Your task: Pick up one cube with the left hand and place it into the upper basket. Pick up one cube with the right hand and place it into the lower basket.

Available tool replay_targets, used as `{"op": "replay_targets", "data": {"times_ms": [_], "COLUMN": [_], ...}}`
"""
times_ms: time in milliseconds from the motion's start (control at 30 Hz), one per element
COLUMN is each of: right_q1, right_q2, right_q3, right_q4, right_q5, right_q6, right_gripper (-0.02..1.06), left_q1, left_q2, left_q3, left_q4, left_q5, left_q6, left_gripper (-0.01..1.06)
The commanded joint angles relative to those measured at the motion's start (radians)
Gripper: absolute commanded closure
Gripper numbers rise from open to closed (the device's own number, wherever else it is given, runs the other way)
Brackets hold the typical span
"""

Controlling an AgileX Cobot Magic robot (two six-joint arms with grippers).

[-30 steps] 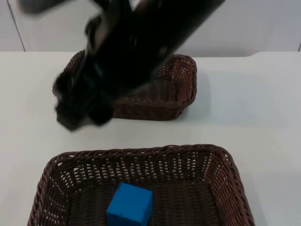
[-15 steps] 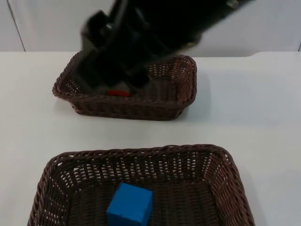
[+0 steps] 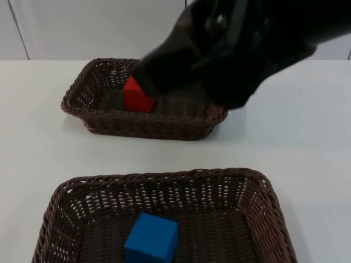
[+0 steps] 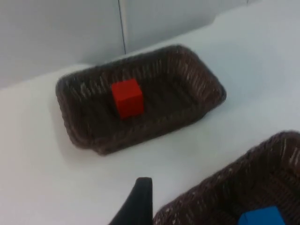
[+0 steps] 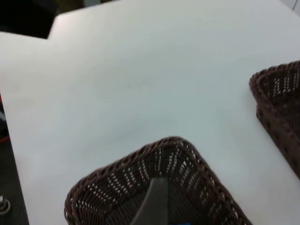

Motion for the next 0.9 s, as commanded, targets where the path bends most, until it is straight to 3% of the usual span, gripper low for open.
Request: {"op": "replay_targets", "data": {"times_ms": [0,400,867], "right_q1": [0.004,0.004,0.004], "right_q2": [-0.025,-0.092,-0.26], "right_q3": [0.004,0.008,0.269], "right_q4": [0.004,0.006,0.006], "right_q5": [-0.021,-0.02,-0.155], "right_q6": [0.007,0.007,0.007], "right_gripper": [0.3,0.3,0.3], "left_q1": [-0.004,-0.004,-0.004], "left_q2": [-0.045,-0.285,-0.324], "left_q3": [0.002,0.002,0.002], "left_q4": [-0.017,-0.012,0.027], "left_q5": [0.004,0.102,0.255], "left_q6": [0.001,0.001,-0.021], "left_gripper": [0.13,0.13,0.13]}}
